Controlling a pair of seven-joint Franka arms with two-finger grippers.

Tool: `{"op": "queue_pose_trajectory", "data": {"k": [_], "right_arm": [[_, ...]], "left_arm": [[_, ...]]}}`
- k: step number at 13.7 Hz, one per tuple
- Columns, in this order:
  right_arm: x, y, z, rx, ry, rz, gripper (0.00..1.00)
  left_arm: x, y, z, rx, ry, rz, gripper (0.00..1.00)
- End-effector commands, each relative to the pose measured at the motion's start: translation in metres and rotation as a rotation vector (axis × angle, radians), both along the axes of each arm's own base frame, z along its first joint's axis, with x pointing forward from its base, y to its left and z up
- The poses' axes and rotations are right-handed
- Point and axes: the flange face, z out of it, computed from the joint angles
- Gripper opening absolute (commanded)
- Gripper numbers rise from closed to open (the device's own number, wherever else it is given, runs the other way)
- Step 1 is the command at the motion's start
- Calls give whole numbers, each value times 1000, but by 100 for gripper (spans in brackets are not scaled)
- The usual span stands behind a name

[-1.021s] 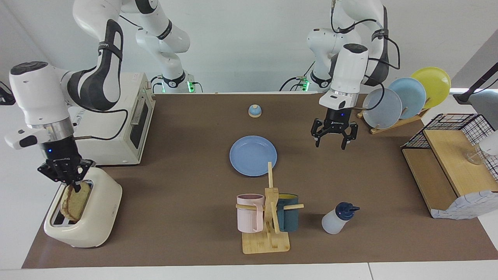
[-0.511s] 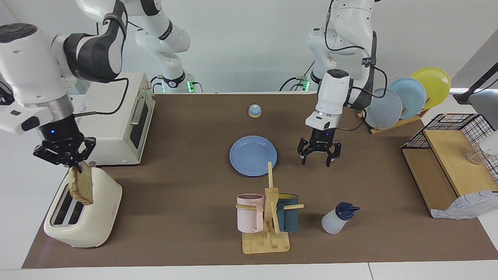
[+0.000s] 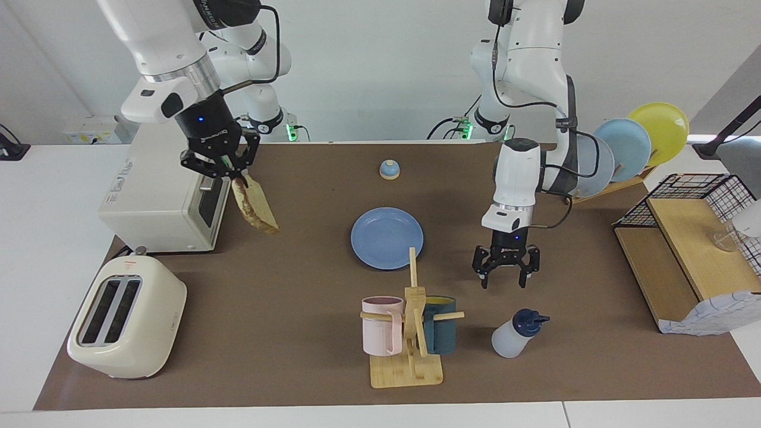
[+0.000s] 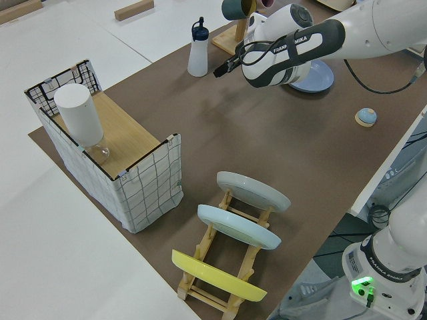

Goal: Put bread on plate and add seasoning

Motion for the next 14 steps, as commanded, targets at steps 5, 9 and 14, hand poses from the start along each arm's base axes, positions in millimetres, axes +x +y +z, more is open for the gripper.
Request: {"op": "queue_pose_trajectory", "data": {"k": [5,9,14], "right_arm": [[-79,137,-108,155,41,-164,0],[-106,197,-166,184,22,-191,0],[-112,222,-207,196,16,-228,0]], "left_arm": [[49,-32,-23,0,-147,34,100],[72,-9,-12,19,-181,56,100],[87,-2,-9,41,-162,79,100]]}}
